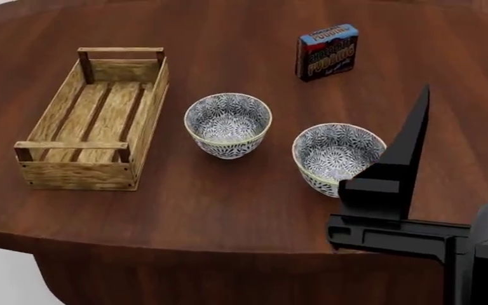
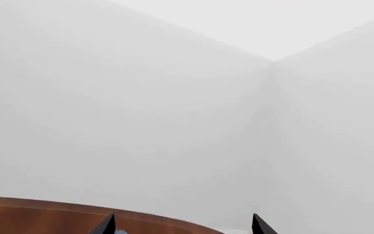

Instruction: Stack the left bowl on the right bowl and place them in the tray.

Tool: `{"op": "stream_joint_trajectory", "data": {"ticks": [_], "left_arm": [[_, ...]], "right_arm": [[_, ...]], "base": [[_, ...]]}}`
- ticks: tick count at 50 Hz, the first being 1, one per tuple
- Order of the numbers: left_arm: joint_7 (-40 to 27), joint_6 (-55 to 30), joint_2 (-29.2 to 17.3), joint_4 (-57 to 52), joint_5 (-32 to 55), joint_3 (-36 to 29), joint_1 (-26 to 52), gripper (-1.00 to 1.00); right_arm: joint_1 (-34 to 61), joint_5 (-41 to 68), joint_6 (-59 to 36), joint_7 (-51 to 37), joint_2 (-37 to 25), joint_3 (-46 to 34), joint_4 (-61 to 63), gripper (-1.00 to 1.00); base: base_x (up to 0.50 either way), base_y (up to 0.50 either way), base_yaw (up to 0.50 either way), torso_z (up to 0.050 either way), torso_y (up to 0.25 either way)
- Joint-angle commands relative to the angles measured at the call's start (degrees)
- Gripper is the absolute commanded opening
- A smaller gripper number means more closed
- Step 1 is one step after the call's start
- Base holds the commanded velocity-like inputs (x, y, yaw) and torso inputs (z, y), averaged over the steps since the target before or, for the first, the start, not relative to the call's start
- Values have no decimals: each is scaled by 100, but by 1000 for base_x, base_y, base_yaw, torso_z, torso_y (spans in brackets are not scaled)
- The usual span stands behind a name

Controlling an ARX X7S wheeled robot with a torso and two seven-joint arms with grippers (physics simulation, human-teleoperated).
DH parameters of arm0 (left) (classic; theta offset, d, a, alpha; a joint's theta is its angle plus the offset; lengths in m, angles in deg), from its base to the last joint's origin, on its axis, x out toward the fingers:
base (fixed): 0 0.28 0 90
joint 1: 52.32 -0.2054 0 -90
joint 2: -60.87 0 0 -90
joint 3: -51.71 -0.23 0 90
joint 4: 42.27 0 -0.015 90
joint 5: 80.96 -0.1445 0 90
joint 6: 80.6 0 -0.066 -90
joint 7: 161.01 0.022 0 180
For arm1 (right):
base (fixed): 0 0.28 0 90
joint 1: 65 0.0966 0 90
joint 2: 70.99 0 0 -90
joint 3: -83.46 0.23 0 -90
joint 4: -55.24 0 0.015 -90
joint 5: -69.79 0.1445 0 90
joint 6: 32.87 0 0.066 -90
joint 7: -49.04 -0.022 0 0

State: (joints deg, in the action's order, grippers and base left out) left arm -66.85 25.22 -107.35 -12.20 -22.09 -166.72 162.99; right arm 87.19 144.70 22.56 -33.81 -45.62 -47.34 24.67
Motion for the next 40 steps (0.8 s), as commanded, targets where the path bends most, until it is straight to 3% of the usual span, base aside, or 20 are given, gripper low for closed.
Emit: {"op": "stream_joint_trajectory", "data": {"ticks": [1,40], "left_arm": [[-201,282,94,-2,-112,-1140,915,100],[-123,225,-8,-4,-36,-1037,936,100]], "right_arm": [[137,-8,109,-50,-41,-239,-29,100],[344,53,-29,16,141,-306,-182,100]], "base": [[406,180,0,0,0],[412,182,0,0,1]]}}
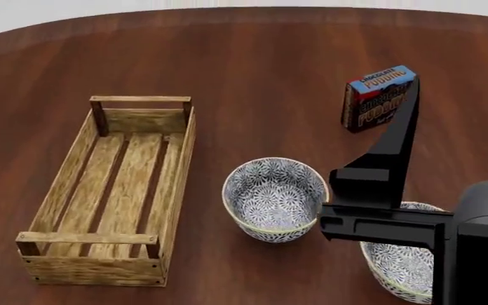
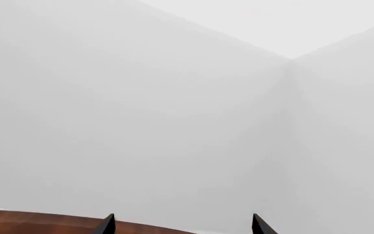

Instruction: Stack the left bowl on the right bowl and place them in the tray.

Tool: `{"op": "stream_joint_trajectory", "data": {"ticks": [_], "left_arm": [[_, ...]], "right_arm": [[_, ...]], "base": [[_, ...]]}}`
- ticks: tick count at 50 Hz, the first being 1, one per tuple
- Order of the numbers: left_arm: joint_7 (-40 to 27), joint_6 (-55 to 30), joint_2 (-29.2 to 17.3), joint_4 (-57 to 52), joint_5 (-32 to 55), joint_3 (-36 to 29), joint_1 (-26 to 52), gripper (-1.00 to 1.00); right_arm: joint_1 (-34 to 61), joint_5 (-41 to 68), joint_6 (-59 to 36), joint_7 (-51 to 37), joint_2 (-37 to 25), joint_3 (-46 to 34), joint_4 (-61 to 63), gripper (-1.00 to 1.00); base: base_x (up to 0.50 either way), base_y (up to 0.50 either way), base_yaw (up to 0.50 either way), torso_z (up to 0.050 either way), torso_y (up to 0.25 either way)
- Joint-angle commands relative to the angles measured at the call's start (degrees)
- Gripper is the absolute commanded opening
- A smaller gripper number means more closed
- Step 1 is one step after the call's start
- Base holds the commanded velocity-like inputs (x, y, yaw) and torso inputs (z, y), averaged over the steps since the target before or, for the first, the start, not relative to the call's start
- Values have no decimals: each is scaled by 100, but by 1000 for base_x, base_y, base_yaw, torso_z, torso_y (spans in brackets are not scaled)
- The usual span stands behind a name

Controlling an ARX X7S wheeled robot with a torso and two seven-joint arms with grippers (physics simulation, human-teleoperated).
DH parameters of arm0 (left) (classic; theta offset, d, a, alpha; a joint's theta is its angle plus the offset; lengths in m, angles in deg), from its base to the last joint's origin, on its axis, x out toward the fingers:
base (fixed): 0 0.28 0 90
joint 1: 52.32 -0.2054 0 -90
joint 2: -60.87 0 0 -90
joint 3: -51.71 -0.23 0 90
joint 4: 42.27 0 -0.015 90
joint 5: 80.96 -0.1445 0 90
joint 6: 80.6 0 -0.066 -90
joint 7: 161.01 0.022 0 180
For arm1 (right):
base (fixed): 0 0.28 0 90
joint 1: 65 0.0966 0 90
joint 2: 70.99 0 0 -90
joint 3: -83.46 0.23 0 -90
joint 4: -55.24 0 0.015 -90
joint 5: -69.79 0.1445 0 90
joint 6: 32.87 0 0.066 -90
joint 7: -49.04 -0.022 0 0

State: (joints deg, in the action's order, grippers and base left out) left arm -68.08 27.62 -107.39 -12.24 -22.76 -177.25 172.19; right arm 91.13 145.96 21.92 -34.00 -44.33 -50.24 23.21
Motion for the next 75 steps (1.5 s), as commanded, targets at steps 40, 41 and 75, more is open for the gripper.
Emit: {"op": "stream_joint_trajectory", "data": {"ticks": [40,41,75], "left_arm": [[21,-2,-85,-2,-8,-28,29,100],[20,-11,-88,-2,2,-17,30,100],[166,-396,-269,-2,214,273,37,100]], "right_arm": [[-216,-171,166,34,-66,-34,-8,100],[-208,-156,154,22,-70,-35,-9,100],[18,-2,121,13,-103,1,52,100]], "base": [[410,106,0,0,1],[414,242,0,0,10],[105,60,0,0,-116]]}}
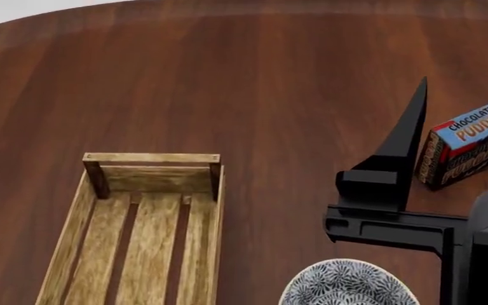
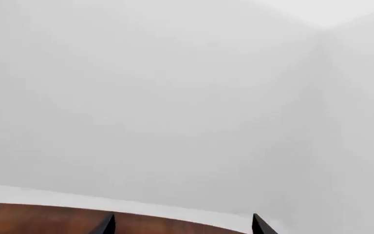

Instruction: Stack the left bowl on the right bowl and place them in the tray.

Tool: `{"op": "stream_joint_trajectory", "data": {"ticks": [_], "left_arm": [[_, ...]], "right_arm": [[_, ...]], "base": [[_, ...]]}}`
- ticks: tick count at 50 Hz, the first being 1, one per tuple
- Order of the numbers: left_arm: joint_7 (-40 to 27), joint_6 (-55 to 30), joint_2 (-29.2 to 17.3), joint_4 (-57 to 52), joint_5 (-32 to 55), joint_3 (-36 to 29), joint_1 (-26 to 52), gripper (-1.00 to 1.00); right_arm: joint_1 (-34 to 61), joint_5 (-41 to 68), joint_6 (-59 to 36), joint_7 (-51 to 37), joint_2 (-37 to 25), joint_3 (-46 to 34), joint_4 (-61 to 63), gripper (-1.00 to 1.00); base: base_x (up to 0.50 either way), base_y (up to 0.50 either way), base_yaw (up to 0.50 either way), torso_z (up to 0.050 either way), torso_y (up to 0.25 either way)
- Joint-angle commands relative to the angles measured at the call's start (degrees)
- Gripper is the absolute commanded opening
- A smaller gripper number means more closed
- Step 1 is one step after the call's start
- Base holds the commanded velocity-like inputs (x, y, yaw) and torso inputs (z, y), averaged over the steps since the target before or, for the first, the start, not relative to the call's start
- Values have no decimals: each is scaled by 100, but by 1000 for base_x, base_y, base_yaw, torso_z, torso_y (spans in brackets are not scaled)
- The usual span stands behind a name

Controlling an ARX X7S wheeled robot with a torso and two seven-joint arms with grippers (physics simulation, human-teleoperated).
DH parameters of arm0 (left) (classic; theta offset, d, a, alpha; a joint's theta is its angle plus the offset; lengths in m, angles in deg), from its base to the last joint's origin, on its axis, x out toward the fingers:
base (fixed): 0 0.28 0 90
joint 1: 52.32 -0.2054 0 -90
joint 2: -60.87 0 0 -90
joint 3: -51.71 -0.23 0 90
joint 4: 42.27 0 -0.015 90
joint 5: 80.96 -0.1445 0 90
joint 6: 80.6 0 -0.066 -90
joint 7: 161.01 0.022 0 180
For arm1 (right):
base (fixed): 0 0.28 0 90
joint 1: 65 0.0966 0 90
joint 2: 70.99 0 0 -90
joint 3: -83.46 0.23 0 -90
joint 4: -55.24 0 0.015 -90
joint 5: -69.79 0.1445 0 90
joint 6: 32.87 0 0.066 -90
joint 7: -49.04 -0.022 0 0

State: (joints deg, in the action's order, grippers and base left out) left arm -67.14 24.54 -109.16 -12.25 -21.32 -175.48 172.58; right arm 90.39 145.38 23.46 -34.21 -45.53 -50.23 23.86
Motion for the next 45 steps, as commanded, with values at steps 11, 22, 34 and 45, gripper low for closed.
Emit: {"op": "stream_joint_trajectory", "data": {"ticks": [11,22,34,45], "left_arm": [[454,-171,-576,-1,169,406,-10,100],[752,-755,-996,-1,837,1559,-148,100],[509,-580,-997,-1,558,1699,-636,100],[371,-360,-997,-1,228,1616,-912,100]], "right_arm": [[248,432,-209,8,123,-82,-193,100],[1671,2391,-1383,420,415,-355,-740,100],[3403,5111,-2735,508,586,-998,-1541,100],[4147,6610,-3535,908,772,-1573,-2303,100]], "base": [[-2,0,0,0,-114],[0,0,0,0,0],[0,0,0,0,0],[0,0,0,0,0]]}}
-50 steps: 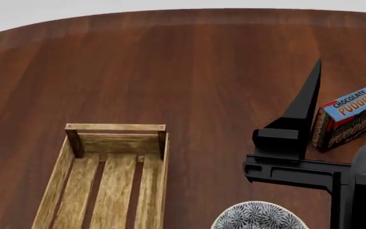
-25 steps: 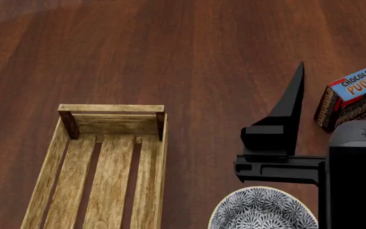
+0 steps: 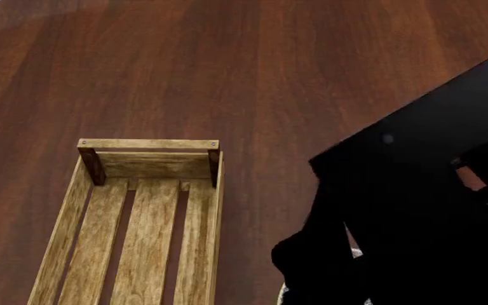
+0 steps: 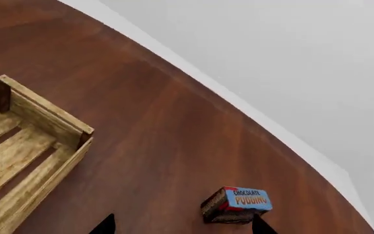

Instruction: Stack the left bowl on the right bowl and place them in the tray.

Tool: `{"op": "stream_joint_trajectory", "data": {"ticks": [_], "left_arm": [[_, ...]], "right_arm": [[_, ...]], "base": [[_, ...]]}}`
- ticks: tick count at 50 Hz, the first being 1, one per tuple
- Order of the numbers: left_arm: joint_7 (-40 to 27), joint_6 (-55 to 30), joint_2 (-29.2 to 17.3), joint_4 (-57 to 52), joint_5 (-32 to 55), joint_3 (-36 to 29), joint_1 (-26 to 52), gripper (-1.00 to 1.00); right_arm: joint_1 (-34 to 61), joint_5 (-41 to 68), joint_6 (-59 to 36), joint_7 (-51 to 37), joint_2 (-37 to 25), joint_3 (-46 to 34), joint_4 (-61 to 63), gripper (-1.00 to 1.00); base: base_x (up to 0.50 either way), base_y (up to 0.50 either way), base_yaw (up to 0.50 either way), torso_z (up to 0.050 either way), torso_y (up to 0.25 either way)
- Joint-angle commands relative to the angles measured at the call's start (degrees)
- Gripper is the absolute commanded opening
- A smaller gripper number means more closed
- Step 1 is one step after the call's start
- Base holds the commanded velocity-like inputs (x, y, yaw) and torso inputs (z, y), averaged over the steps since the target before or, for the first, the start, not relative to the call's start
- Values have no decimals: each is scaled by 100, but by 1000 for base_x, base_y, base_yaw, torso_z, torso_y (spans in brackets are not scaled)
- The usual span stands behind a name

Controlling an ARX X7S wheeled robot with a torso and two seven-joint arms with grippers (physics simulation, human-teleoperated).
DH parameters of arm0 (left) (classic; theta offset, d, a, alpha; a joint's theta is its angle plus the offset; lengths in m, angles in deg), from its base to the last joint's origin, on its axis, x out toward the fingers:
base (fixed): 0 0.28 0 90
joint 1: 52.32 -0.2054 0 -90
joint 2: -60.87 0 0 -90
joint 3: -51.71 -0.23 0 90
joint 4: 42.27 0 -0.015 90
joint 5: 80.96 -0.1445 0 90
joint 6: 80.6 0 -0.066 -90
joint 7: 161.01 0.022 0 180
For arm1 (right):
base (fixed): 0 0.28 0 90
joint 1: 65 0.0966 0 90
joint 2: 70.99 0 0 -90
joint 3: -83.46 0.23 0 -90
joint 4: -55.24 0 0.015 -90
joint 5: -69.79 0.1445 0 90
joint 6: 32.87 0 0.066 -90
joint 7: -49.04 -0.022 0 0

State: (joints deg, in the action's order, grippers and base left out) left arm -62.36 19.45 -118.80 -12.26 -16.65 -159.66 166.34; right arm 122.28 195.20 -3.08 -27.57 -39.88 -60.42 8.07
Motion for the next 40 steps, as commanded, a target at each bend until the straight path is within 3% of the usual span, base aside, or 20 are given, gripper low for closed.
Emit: {"op": "stream_joint_trajectory", "data": {"ticks": [1,13,20,27,28,30,40], "left_arm": [[-133,228,-33,0,-362,-24,-358,100],[-235,465,-33,0,-733,-186,-638,100],[-339,563,-33,0,-903,-242,-760,100],[-337,592,-33,0,-930,-220,-796,100],[-338,592,-33,0,-930,-216,-801,100],[-373,646,-33,0,-1039,-278,-879,100],[-415,697,-33,0,-1111,-288,-965,100]], "right_arm": [[1054,1783,-985,267,269,-645,-810,100],[1502,2789,-2054,441,456,-1677,-1343,100],[1436,2698,-2462,579,614,-1916,-1719,100],[1176,2318,-2896,918,1142,-2002,-2264,100],[1497,2340,-2972,1279,798,-2125,-2033,100],[1164,1976,-2923,1402,1153,-2144,-2192,100],[878,391,-2956,2993,1458,-2138,-2266,100]], "base": [[0,0,0,0,0],[0,0,0,0,0],[0,0,0,0,0],[0,0,0,0,0],[0,0,0,0,0],[0,0,0,0,0],[0,0,0,0,0]]}}
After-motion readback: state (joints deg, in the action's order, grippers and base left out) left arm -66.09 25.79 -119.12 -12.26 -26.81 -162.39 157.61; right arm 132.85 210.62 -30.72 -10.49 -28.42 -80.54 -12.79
